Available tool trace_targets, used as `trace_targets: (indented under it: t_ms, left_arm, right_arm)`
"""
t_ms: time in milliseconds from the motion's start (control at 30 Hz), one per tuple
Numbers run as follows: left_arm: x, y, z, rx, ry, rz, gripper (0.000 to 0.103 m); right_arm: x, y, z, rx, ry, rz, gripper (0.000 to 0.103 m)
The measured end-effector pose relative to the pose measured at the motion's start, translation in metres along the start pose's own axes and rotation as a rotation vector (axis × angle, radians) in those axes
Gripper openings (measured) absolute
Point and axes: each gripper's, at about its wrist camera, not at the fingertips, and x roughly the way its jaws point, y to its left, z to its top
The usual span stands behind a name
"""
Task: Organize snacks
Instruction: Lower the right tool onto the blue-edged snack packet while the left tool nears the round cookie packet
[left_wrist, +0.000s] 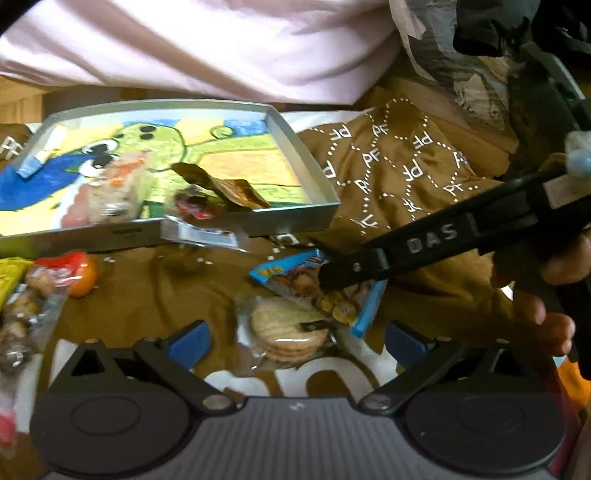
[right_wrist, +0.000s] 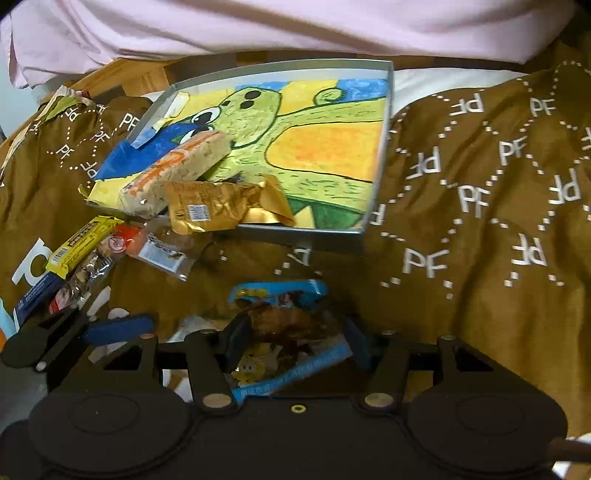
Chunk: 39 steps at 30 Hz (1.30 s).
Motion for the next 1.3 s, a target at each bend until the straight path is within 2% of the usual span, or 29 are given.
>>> trace_targets:
  t_ms: [200, 333, 433, 500, 600, 667, 800, 867, 933, 1033, 1100, 1133, 1200, 1300]
  left_arm:
    - [0.012, 0.001, 0.000, 0.009, 0.038, 0.007, 0.101]
    - [0.012, 0.004, -0.001, -0.005, 0.043, 0.008, 0.101]
    - [0.013, 0.003, -0.002, 0.004, 0.040, 0.015, 0.101]
    - [0.012, 0.003, -0.003, 0.007, 0.039, 0.018, 0.101]
    - [0.012, 0.004, -0.002, -0.001, 0.039, 0.013, 0.101]
    - [0.012, 0.005, -0.002, -0.006, 0.038, 0.013, 0.100]
    - [0.009, 0.005, -0.001, -0.007, 0.038, 0.017, 0.100]
    - [0.008, 0.006, 0.000, -0.001, 0.041, 0.014, 0.100]
    - [0.006, 0.008, 0.001, -0.002, 0.044, 0.012, 0.097]
    - [0.005, 0.014, 0.003, -0.021, 0.063, 0.024, 0.089]
    - [0.005, 0.016, 0.003, -0.011, 0.076, 0.033, 0.086]
    - [0.004, 0.015, 0.003, 0.004, 0.083, 0.042, 0.085]
    - [0.002, 0.013, 0.003, 0.040, 0.094, 0.073, 0.085]
    - [-0.002, 0.015, 0.003, 0.050, 0.107, 0.115, 0.084]
  right_arm:
    - [-0.002, -0.012, -0.001, 0.021, -0.013, 0.001, 0.055]
    - [-0.003, -0.005, 0.002, 0.000, -0.052, 0.048, 0.075]
    - [0.005, 0.007, 0.003, -0.049, -0.031, 0.046, 0.076]
    - [0.014, 0.013, 0.000, -0.084, 0.008, 0.021, 0.075]
    - [0.018, 0.018, -0.002, -0.112, 0.019, -0.004, 0.073]
    - [0.015, 0.015, 0.000, -0.095, 0.019, -0.004, 0.067]
    - [0.007, 0.002, 0.000, -0.058, 0.013, -0.009, 0.047]
    - [0.003, -0.004, 0.000, -0.046, 0.011, -0.024, 0.031]
    - [0.004, -0.011, -0.003, -0.031, 0.015, -0.039, 0.025]
    - [0.004, -0.019, -0.004, 0.011, 0.007, -0.005, 0.029]
    - [0.003, -0.019, -0.004, 0.014, -0.002, 0.012, 0.036]
    - [0.003, -0.017, -0.004, 0.005, -0.004, 0.028, 0.046]
    - [0.003, -0.012, -0.005, -0.026, -0.004, 0.055, 0.058]
    - [0.003, -0.004, -0.007, -0.069, -0.006, 0.058, 0.068]
